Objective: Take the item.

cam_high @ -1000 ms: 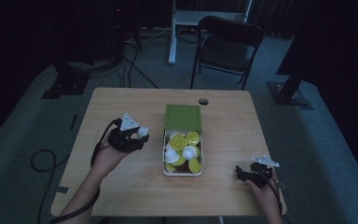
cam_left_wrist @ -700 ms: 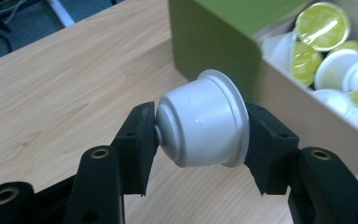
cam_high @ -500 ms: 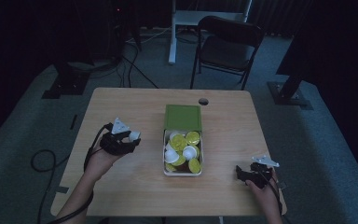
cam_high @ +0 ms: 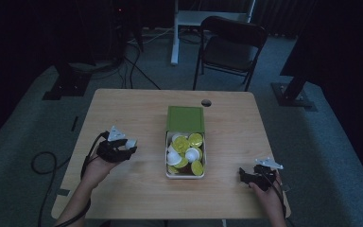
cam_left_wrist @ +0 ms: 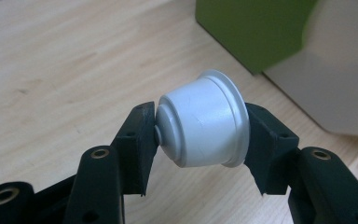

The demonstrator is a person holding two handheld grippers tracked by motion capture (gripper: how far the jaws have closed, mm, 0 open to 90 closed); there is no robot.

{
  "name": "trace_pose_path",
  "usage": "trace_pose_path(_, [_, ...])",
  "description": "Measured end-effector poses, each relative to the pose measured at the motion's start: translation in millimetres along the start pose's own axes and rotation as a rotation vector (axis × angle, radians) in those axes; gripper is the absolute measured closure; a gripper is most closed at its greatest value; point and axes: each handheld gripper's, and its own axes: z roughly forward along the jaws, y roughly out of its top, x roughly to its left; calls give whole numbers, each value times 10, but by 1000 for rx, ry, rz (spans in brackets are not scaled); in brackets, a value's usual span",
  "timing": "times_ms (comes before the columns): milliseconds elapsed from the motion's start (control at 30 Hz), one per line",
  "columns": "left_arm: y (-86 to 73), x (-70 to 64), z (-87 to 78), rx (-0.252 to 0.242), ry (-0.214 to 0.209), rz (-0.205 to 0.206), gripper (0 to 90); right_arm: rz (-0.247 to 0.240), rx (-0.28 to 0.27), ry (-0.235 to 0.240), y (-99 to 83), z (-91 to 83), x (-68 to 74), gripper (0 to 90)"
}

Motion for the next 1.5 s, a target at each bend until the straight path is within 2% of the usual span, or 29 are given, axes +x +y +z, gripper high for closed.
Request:
trace_pose_path(333, [-182,41,133,12,-20,-40,476,0,0,0,0,0,0,118])
trace_pose_path(500, [-235,25,202,24,-24,-37,476,-1,0,0,0,0,0,118])
trace_pose_path(767, [-302,26,279,23,-40,-54,475,-1,0,0,0,0,0,118])
trace_pose_path(1033, [-385,20,363,43,-60,-66,474,-1,0,0,0,0,-1,118])
trace_pose_path(1100, [-420,38,367,31,-66,-91,473,0,0,0,0,0,0,118])
trace_pose_path(1300, [-454,64,387,41,-69,-97,470,0,0,0,0,0,0,118])
trace_pose_path(1400, [-467,76,386,41,-55,-102,462,0,0,0,0,0,0,118])
trace_pose_path(1500, [-479,98,373,38,-48,-108,407,0,0,0,0,0,0,118])
